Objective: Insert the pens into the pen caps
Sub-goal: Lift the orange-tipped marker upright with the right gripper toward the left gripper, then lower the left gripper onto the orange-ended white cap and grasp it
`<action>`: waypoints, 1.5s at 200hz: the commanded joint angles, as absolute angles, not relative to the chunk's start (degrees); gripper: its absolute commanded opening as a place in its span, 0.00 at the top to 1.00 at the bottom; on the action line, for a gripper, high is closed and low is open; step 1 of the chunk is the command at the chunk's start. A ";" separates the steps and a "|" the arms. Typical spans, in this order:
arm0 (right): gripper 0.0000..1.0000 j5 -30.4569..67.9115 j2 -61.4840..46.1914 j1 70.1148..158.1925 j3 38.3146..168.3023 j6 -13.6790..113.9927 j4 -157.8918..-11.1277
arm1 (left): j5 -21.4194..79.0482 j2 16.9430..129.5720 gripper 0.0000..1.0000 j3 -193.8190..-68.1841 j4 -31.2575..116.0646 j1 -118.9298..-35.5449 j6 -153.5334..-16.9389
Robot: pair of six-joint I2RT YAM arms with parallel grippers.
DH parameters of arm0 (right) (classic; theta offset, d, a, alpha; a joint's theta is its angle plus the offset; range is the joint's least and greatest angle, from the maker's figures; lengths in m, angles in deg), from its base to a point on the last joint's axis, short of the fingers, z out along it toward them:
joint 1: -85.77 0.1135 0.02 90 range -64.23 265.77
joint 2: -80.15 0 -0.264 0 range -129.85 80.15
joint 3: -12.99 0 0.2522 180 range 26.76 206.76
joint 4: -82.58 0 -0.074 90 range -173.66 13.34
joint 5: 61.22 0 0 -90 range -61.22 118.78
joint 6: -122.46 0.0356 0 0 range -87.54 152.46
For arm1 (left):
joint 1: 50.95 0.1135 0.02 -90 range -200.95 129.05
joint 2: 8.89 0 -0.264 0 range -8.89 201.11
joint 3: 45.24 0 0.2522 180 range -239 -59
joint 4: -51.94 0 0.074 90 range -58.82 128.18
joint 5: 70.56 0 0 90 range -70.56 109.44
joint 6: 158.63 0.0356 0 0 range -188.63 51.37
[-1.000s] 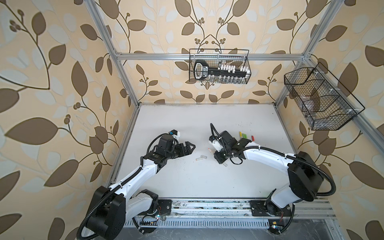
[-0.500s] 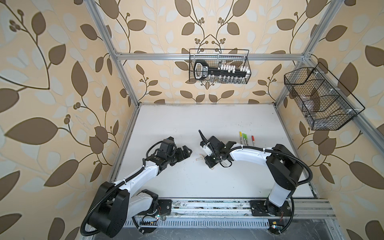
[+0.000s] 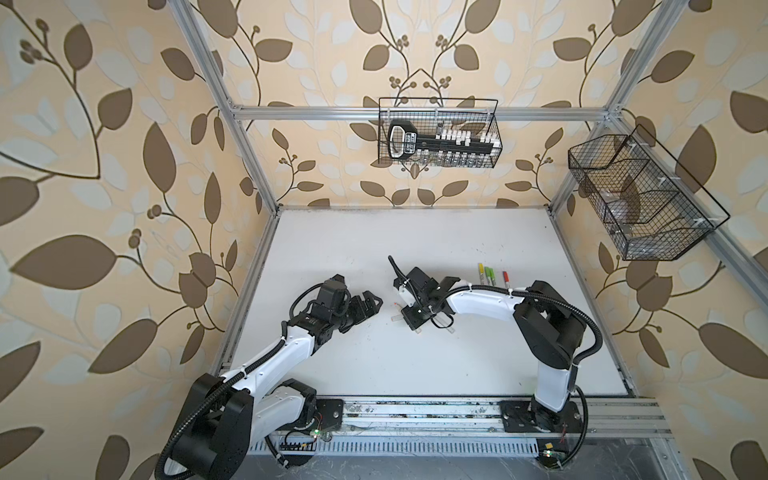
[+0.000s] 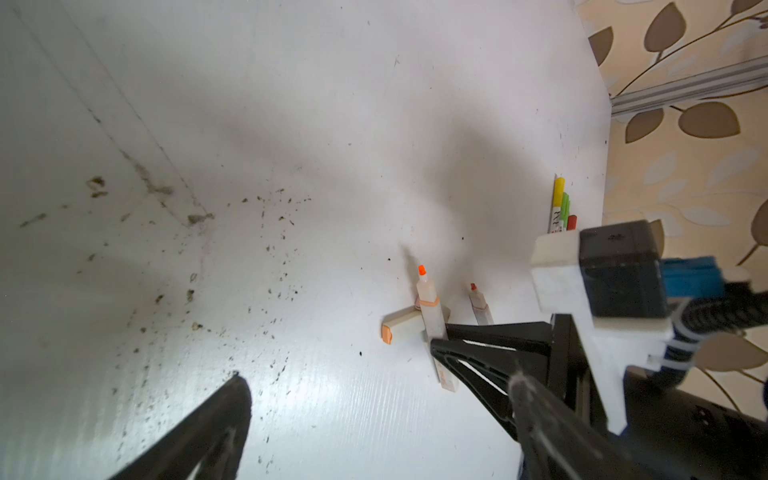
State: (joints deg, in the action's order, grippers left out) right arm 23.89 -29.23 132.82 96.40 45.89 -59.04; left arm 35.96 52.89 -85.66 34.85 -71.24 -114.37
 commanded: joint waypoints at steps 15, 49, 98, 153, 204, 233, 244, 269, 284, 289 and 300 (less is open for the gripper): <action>0.99 25.59 -30.94 131.80 97.61 44.48 -56.41 | 35.92 51.58 0.01 -84.01 35.52 -71.84 -116.90; 0.99 25.33 -31.59 131.05 99.52 43.20 -55.88 | 36.56 52.22 0.01 -82.72 38.37 -73.23 -119.47; 0.99 24.61 -35.58 131.02 104.60 40.00 -52.49 | 34.86 53.87 0.01 -81.11 42.23 -76.94 -123.94; 0.99 20.39 -35.69 132.05 104.33 36.56 -49.76 | 33.35 53.21 0.01 -76.95 47.89 -77.40 -130.74; 0.99 17.10 -33.85 135.59 101.31 36.91 -49.75 | 32.29 53.23 0.01 -76.87 48.16 -77.40 -131.80; 0.99 17.56 -30.73 134.64 98.14 39.72 -52.45 | 32.55 55.16 0.02 -77.94 46.66 -77.38 -131.76; 0.99 18.11 -29.13 133.75 95.90 40.49 -53.19 | 32.98 56.53 0.04 -78.80 45.76 -77.40 -131.34; 0.99 19.71 -25.42 132.06 93.17 41.55 -53.78 | 32.45 60.46 0.15 -83.78 38.38 -78.44 -127.56; 0.99 20.66 -22.70 131.46 91.32 41.90 -53.84 | 31.71 63.27 0.24 -87.68 33.52 -79.64 -125.27; 0.99 20.64 -21.65 131.24 90.57 41.95 -53.86 | 31.31 64.38 0.26 -89.04 31.81 -80.21 -124.75; 0.99 20.44 -19.28 130.87 89.19 42.04 -53.97 | 30.25 66.56 0.28 -91.68 28.41 -81.33 -124.29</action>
